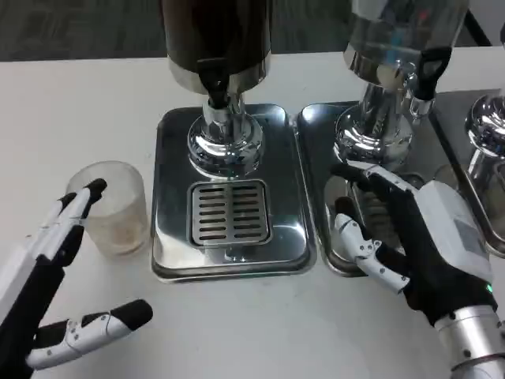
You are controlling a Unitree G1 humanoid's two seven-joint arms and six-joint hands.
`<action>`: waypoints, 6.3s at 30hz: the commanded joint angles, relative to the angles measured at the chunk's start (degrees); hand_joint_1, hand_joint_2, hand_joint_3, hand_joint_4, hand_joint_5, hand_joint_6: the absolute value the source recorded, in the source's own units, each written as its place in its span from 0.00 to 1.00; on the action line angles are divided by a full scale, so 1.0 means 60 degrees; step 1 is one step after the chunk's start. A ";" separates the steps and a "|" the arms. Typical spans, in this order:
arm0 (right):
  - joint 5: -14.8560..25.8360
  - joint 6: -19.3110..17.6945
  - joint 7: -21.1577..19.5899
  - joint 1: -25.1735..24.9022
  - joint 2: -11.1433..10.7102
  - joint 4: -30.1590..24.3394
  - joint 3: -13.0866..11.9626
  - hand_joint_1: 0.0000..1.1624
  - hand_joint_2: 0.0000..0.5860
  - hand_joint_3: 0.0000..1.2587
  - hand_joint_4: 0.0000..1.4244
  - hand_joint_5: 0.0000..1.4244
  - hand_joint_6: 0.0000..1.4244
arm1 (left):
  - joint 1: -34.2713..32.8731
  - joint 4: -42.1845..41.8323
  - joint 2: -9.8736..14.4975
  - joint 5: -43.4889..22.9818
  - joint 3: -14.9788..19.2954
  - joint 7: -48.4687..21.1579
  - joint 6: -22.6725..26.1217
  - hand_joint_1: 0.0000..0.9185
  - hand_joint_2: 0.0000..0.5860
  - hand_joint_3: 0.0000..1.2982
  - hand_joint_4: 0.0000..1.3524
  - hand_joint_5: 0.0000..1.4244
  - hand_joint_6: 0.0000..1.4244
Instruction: Grasp the cup under the faucet to collect the drink, then remove the cup.
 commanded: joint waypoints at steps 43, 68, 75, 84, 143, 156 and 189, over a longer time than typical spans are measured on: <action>-0.0470 0.0021 -0.0391 -0.0134 0.0605 0.0055 0.0542 0.27 0.80 0.31 0.24 0.22 0.25 | -0.6916 0.9191 0.0889 0.0270 -0.2308 0.1025 -0.0052 0.07 0.00 0.00 0.00 0.02 0.16; -0.0417 0.0013 -0.0446 -0.0165 0.0618 0.0005 0.0626 0.27 0.80 0.34 0.26 0.23 0.26 | -0.8315 1.1296 0.0957 0.1072 -0.3826 0.2680 -0.0911 0.20 0.05 0.00 0.01 0.17 0.29; -0.0407 0.0016 -0.0456 -0.0120 0.0628 -0.0009 0.0613 0.27 0.80 0.34 0.26 0.23 0.26 | -0.8537 1.1873 0.0813 0.1138 -0.4127 0.3231 -0.1355 0.29 0.12 0.09 0.10 0.31 0.48; -0.0365 -0.0003 -0.0414 -0.0122 0.0583 -0.0027 0.0597 0.27 0.80 0.34 0.26 0.23 0.24 | -0.8633 1.2252 0.0638 0.1186 -0.4337 0.3793 -0.1595 0.31 0.22 0.23 0.25 0.51 0.78; -0.0282 -0.0064 -0.0724 0.0241 0.0903 -0.0381 0.0599 0.27 0.80 0.33 0.26 0.22 0.20 | -0.9071 1.1995 -0.0364 0.0686 -0.3974 0.3402 -0.2303 0.30 0.28 0.41 0.46 0.70 0.95; -0.0284 0.0000 -0.0717 0.0441 0.1036 -0.0630 0.0590 0.27 0.80 0.33 0.26 0.22 0.20 | -0.9351 1.1950 -0.0592 0.1020 -0.4449 0.3158 -0.2123 0.29 0.28 0.39 0.45 0.68 0.93; -0.0153 0.0006 -0.0636 0.0544 0.1255 -0.0579 0.0503 0.28 0.79 0.33 0.26 0.23 0.20 | -0.9658 1.2000 -0.0728 0.1157 -0.4954 0.2487 -0.1968 0.23 0.27 0.33 0.37 0.60 0.85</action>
